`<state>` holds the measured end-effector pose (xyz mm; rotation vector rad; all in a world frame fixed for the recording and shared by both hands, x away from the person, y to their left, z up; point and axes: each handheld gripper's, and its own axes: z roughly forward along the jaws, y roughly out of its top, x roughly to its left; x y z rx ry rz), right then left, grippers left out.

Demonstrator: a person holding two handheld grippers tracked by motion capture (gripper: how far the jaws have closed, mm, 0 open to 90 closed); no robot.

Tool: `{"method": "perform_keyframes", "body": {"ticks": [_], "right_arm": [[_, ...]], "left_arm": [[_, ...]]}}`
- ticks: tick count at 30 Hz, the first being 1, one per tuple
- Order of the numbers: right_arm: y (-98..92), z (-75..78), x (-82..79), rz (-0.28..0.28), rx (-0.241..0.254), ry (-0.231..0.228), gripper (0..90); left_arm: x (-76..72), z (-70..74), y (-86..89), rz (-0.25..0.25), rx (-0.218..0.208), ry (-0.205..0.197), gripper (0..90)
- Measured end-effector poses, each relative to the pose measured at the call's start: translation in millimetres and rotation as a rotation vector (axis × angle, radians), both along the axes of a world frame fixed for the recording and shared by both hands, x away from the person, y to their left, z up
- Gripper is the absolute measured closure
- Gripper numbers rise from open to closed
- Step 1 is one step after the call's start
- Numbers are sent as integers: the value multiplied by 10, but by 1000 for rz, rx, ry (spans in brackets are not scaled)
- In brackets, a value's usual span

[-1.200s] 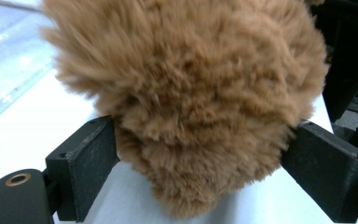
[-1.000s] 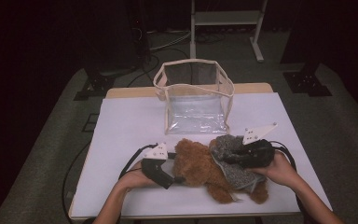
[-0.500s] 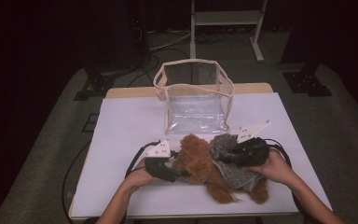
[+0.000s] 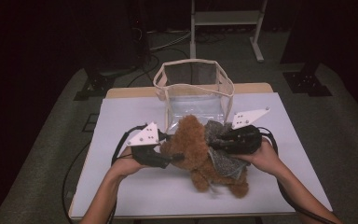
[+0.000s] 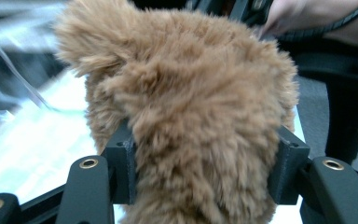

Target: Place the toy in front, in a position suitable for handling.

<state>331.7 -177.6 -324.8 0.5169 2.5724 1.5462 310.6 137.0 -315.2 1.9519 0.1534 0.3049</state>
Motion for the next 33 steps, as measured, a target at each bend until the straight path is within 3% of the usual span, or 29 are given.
{"method": "perform_keyframes", "body": {"ticks": [4,7,10,12,14,18,22,25,27,29,33], "right_arm": [[52,94,9,17,60,-14,746],[14,27,26,25,75,8,745],[-137,-22,39,8,75,27,743],[-243,78,31,-4,85,12,743],[-296,247,22,-5,83,-11,742],[-268,654,25,33,80,-54,741],[-73,964,33,74,11,-113,740],[58,1078,41,91,-60,-137,740],[86,1054,55,81,-137,-145,741],[49,987,66,77,-168,-125,742],[-84,851,82,56,-140,-89,742]], "left_arm": [[-39,260,46,1,12,-46,408],[-24,220,0,-1,46,-37,399],[-5,143,-72,-7,22,-27,391],[11,154,-137,-14,7,-32,386],[19,190,-225,-21,18,-49,382],[36,263,-401,-40,42,-66,376],[27,323,-585,-64,64,-87,373],[37,350,-674,-76,75,-96,369],[56,332,-711,-73,96,-94,354],[76,298,-729,-69,109,-87,319],[101,259,-719,-35,83,-70,218]]}}
